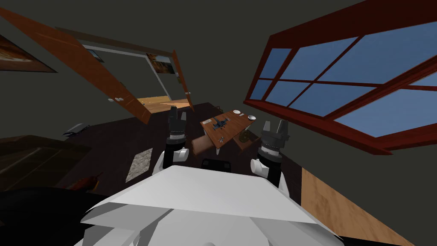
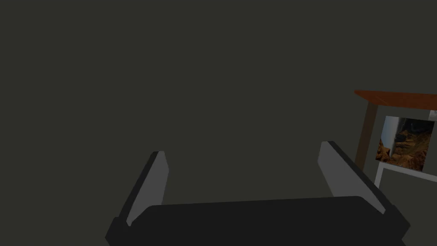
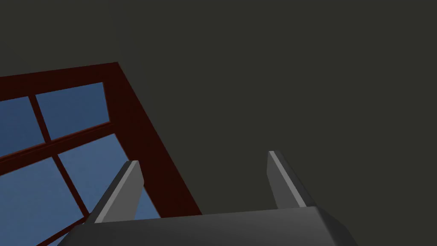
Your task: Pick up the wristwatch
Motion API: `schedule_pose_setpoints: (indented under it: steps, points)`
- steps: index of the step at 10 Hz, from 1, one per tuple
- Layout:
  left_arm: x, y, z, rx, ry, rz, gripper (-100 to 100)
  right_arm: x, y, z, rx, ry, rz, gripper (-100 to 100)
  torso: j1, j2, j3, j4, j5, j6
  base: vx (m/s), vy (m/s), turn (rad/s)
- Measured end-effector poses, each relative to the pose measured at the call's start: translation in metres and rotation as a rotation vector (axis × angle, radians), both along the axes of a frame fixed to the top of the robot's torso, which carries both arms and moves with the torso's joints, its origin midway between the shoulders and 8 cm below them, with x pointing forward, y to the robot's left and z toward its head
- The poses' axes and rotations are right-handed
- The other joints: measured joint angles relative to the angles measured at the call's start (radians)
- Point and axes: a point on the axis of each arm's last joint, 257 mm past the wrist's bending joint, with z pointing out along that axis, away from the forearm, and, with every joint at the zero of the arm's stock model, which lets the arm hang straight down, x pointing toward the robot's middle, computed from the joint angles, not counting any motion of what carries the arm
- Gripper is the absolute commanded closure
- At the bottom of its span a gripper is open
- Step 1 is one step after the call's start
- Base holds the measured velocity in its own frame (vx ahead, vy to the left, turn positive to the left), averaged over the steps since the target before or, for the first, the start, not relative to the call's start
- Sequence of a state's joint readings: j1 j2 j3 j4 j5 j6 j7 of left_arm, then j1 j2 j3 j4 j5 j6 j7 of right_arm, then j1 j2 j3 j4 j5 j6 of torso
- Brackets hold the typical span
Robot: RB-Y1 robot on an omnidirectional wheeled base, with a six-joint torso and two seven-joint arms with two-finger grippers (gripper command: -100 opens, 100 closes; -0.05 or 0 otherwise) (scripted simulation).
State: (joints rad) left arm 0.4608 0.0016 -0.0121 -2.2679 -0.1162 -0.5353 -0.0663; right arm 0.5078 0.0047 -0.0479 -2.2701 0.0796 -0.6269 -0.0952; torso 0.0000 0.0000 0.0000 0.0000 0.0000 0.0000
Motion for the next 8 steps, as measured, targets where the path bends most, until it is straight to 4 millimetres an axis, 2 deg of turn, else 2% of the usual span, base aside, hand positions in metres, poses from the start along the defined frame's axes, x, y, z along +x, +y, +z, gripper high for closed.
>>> schedule_pose_setpoints:
  steps: [2, 4, 6, 8]
  points:
    - [0.000, 0.000, 0.000, 0.000, 0.000, 0.000, 0, 0.009, 0.007, -0.012, -0.024, 0.036, 0.024, -100, -0.004, 0.003, 0.001, 0.001, -0.001, 0.000, -0.063, -0.077, 0.155]
    - [0.000, 0.000, 0.000, 0.000, 0.000, 0.000, 0, 0.023, 0.020, -0.031, -0.052, 0.102, 0.055, -100, -0.009, 0.006, 0.004, 0.001, -0.002, 0.000, -0.121, -0.142, 0.239]
    - [0.000, 0.000, 0.000, 0.000, 0.000, 0.000, 0, 0.033, 0.033, -0.064, -0.079, 0.197, 0.090, -100, -0.009, 0.009, 0.005, 0.002, -0.002, 0.000, -0.120, -0.119, 0.168]
    - [0.000, 0.000, 0.000, 0.000, 0.000, 0.000, 0, 0.045, 0.038, -0.092, -0.096, 0.266, 0.109, -100, -0.008, 0.005, 0.003, 0.001, -0.002, 0.000, -0.110, -0.134, 0.286]
